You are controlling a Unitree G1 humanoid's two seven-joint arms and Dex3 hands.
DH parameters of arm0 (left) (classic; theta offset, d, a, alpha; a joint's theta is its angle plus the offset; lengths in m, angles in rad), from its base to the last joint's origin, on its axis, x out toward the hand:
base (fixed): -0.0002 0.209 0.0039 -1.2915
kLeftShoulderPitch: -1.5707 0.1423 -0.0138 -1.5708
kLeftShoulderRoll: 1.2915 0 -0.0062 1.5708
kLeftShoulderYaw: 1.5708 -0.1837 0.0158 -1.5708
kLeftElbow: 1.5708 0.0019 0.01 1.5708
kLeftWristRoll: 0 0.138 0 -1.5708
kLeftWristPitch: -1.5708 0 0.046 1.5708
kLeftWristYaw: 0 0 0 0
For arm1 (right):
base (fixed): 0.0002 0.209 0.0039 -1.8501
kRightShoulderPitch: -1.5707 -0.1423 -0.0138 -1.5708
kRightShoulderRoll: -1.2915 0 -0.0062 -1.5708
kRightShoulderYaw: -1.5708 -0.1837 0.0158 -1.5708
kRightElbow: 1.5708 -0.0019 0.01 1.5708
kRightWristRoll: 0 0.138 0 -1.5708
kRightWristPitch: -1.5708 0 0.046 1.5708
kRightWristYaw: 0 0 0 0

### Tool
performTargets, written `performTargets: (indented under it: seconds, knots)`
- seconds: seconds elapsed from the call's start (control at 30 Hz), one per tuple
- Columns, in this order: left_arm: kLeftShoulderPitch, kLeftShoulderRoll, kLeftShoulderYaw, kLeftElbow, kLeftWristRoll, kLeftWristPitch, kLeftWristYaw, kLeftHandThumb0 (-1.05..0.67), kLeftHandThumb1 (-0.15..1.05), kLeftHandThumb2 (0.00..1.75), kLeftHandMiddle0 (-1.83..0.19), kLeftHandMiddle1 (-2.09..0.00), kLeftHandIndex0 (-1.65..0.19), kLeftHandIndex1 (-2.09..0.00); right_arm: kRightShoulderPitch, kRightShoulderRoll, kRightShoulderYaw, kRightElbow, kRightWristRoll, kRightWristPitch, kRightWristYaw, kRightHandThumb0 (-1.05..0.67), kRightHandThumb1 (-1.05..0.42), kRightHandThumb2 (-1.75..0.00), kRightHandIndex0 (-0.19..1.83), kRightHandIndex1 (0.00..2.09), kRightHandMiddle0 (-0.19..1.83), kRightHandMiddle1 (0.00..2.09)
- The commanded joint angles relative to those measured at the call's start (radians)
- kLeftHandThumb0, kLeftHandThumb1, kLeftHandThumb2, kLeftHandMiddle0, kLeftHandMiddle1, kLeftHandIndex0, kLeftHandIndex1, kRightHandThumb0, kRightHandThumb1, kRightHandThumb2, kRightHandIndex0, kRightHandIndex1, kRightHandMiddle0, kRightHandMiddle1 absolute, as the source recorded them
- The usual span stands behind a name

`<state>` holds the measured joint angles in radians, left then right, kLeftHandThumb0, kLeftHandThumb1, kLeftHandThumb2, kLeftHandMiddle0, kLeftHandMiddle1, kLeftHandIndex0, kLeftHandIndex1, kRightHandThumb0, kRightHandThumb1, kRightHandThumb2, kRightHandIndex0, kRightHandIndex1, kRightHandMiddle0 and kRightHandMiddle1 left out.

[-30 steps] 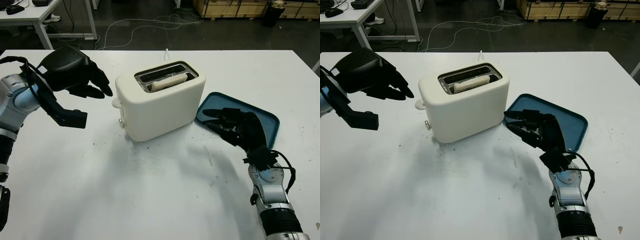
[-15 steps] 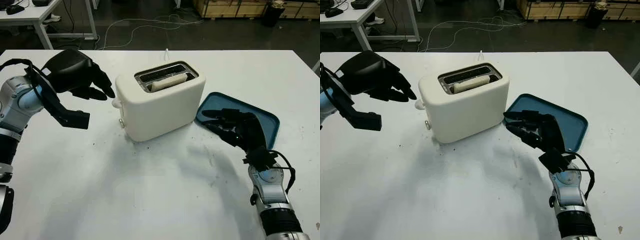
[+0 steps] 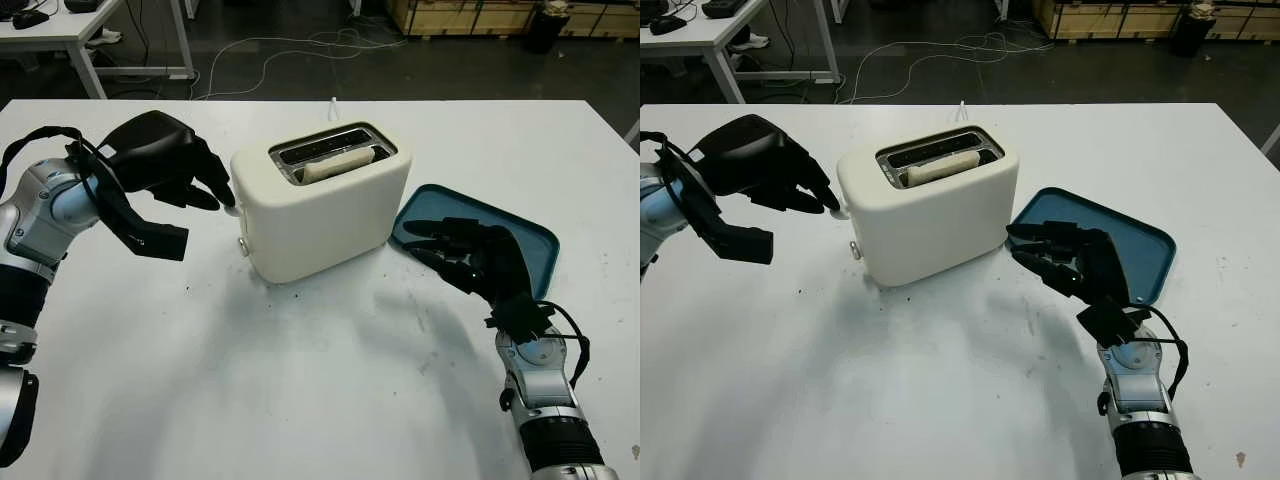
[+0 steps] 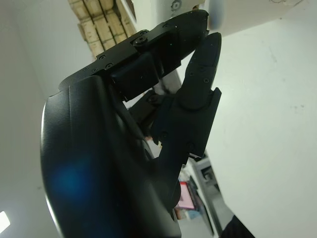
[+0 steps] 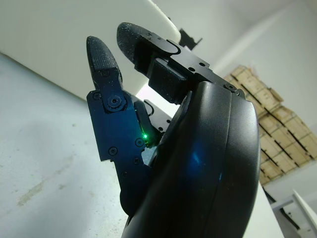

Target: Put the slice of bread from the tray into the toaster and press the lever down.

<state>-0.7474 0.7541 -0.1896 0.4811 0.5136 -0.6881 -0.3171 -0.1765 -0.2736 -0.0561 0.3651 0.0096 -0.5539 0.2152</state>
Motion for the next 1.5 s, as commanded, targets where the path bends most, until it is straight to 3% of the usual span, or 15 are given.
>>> performTargets:
  seconds: [0.0, 0.77, 0.97, 1.47]
  knots:
    - [-0.022, -0.005, -0.013, -0.005, 0.012, 0.013, -0.006, -0.36, 0.81, 0.0, -1.06, -1.26, -1.35, 0.0, -0.006, 0.004, -0.004, 0.003, -0.004, -0.023, -0.006, -0.45, -0.88, 0.0, 1.2, 0.08, 1.11, 0.0]
    - [-0.02, -0.017, -0.017, 0.005, 0.005, 0.014, 0.004, -0.37, 0.83, 0.0, -1.06, -1.27, -1.36, -0.01, -0.005, 0.005, -0.002, 0.006, 0.006, -0.023, 0.009, -0.45, -0.87, 0.0, 1.2, 0.06, 1.11, 0.0]
    - [-0.018, -0.031, -0.019, 0.033, 0.006, -0.011, 0.016, -0.34, 0.8, 0.0, -1.02, -1.47, -1.34, 0.0, -0.003, 0.006, -0.004, 0.003, 0.006, -0.027, 0.011, -0.45, -0.87, 0.0, 1.2, 0.06, 1.11, 0.0]
    - [-0.008, -0.069, -0.032, 0.053, 0.012, -0.006, 0.056, -0.33, 0.8, 0.0, -1.01, -1.48, -1.34, -0.01, 0.003, 0.003, -0.006, 0.003, 0.019, -0.032, 0.03, -0.44, -0.87, 0.0, 1.2, 0.05, 1.11, 0.0]
